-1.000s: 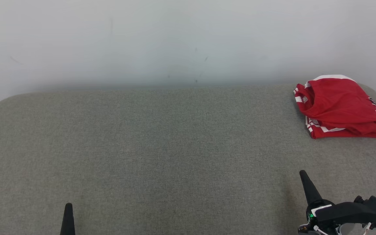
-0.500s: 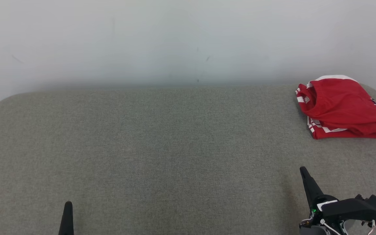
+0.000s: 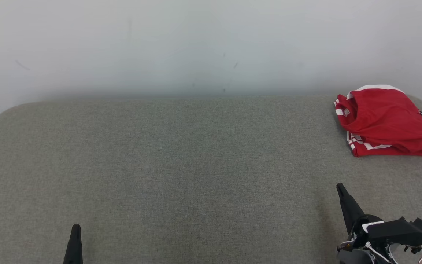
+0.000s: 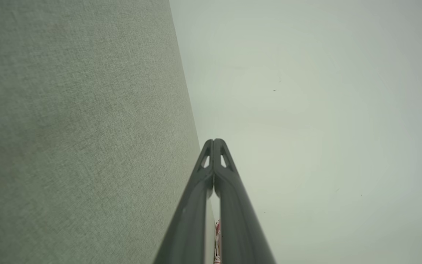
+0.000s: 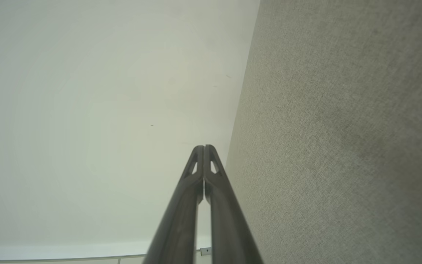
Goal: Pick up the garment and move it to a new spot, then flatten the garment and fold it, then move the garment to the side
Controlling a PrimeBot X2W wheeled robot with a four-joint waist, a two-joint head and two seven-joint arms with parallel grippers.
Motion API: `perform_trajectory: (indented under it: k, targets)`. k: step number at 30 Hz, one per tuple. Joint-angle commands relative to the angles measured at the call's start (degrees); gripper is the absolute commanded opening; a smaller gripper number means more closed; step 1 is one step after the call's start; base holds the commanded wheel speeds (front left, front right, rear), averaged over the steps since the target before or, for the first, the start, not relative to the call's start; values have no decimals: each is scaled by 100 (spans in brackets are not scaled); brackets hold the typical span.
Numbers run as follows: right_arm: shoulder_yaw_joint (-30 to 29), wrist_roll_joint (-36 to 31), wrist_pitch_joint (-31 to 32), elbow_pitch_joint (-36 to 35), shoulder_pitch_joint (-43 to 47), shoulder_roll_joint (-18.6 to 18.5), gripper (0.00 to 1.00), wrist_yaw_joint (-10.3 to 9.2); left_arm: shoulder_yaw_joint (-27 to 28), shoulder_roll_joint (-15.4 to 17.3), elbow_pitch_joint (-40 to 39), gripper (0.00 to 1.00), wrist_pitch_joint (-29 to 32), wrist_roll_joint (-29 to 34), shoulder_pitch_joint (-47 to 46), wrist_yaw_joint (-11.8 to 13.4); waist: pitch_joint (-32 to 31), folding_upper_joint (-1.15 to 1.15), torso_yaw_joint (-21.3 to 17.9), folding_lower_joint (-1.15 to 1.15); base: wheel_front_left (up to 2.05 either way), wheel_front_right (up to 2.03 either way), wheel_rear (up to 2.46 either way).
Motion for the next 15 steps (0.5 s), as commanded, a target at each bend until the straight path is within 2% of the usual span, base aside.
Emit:
perform_trajectory:
  k: [1,15]
  targets:
    - [-23,132,32,2,-78,8,0,-10,16,26,-50,0,21,-138,-67,-16,1,0,3,0,0,0,0]
    - [-111,680,247,53,-160,30,0,-12,36,27,-91,0,120,-723,-87,-55,9,0,39,0,0,0,0]
